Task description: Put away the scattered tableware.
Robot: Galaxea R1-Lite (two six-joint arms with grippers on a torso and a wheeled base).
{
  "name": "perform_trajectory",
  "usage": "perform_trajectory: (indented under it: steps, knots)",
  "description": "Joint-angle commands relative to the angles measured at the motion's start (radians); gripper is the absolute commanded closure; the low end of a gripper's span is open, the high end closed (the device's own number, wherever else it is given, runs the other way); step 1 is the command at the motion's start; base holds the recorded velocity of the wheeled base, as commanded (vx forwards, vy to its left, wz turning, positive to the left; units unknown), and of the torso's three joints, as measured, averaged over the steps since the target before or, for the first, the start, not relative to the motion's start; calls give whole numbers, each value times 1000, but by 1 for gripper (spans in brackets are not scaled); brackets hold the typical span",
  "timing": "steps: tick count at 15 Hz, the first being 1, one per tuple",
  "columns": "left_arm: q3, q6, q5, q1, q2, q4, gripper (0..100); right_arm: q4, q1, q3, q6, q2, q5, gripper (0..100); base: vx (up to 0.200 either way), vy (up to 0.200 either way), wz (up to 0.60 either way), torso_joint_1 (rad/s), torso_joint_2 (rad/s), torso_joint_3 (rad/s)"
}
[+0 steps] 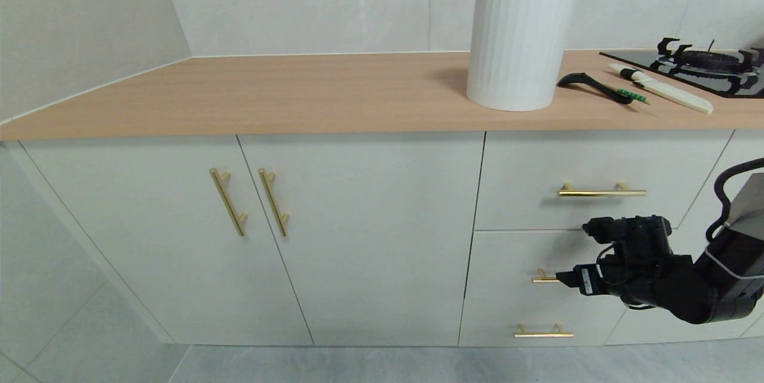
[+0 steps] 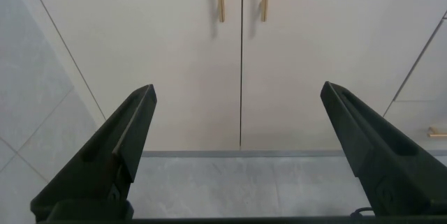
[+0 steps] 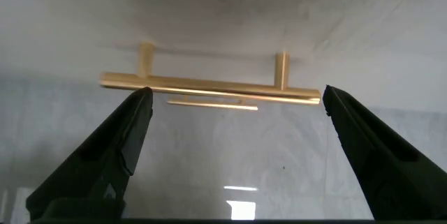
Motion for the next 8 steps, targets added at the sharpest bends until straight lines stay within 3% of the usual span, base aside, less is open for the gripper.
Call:
perform_trajectory:
  steps: [1,4,8]
  knots:
    - [0,0,0,0,1,0,0,-15,-2,-3,0,45,-1,0,0,0,0,0,0,0]
    - [0,0,0,0,1,0,0,-147,-3,-1,-3,100,-10,0,0,0,0,0,0,0]
    - [0,0,0,0,1,0,0,-173,-11,-18,-1,127,-24,0,0,0,0,0,0,0]
